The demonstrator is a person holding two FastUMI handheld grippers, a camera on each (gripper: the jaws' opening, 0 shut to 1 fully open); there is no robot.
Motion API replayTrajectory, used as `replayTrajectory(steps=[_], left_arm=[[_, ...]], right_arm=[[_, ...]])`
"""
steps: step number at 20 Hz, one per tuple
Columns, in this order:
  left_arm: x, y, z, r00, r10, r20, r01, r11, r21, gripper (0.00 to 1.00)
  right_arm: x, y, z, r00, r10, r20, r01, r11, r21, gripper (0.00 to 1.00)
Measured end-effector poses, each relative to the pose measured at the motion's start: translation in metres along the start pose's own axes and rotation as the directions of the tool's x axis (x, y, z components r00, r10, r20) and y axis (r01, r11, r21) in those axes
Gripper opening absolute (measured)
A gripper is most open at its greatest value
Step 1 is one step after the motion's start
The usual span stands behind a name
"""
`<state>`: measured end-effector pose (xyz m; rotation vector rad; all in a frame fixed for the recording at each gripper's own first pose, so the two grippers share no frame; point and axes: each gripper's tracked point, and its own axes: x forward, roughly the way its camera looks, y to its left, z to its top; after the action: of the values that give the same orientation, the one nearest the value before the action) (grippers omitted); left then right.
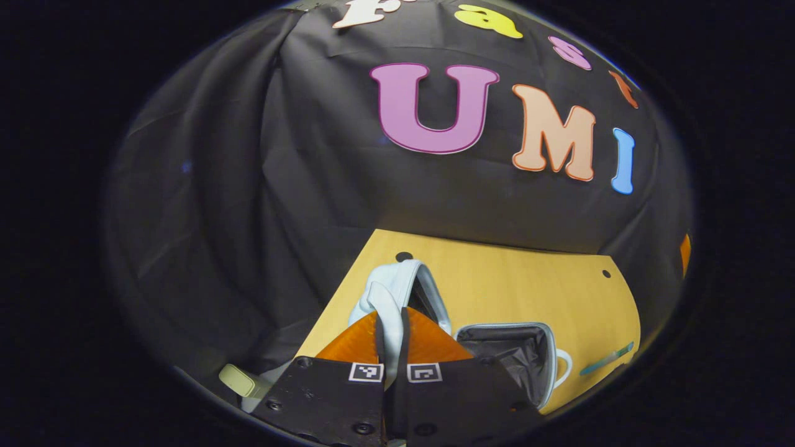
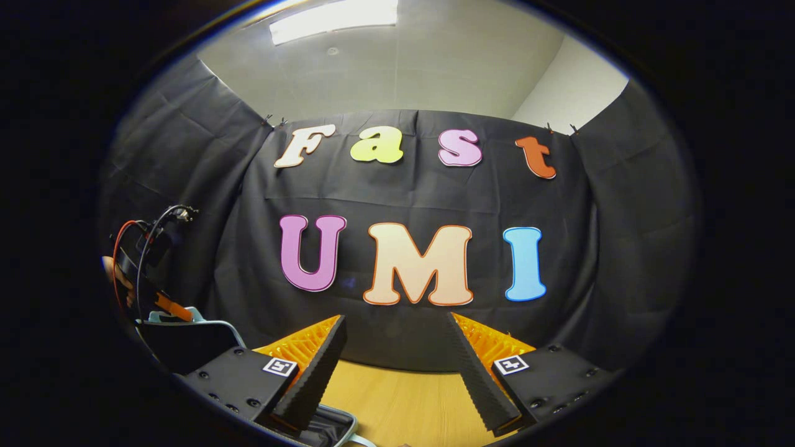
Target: First open the suitcase, pack the skin care products into it, and then close the suitcase.
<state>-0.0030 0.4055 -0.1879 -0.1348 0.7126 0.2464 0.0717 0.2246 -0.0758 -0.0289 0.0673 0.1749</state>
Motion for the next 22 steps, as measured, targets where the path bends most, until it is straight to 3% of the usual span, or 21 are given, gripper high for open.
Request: replayTrajectory(steps=[9, 19, 22], left_arm=[[0.046, 0.099, -0.038, 0.984, 0.168, -0.056, -0.167, 0.986, 0.022, 0.00], [0.102, 0.137, -0.126, 0.952, 0.197, -0.234, -0.224, 0.970, -0.096, 0.00], [0.103, 0.146, -0.140, 0.935, 0.261, -0.239, -0.290, 0.953, -0.093, 0.01]], right_arm=[[0.013, 0.024, -0.008, 1.000, -0.009, -0.024, 0.008, 1.000, -0.027, 0.99], [0.013, 0.031, -0.020, 0.999, -0.012, -0.053, 0.009, 0.998, -0.060, 0.99], [0.009, 0.029, -0.021, 0.998, -0.012, -0.061, 0.008, 0.998, -0.066, 0.99]])
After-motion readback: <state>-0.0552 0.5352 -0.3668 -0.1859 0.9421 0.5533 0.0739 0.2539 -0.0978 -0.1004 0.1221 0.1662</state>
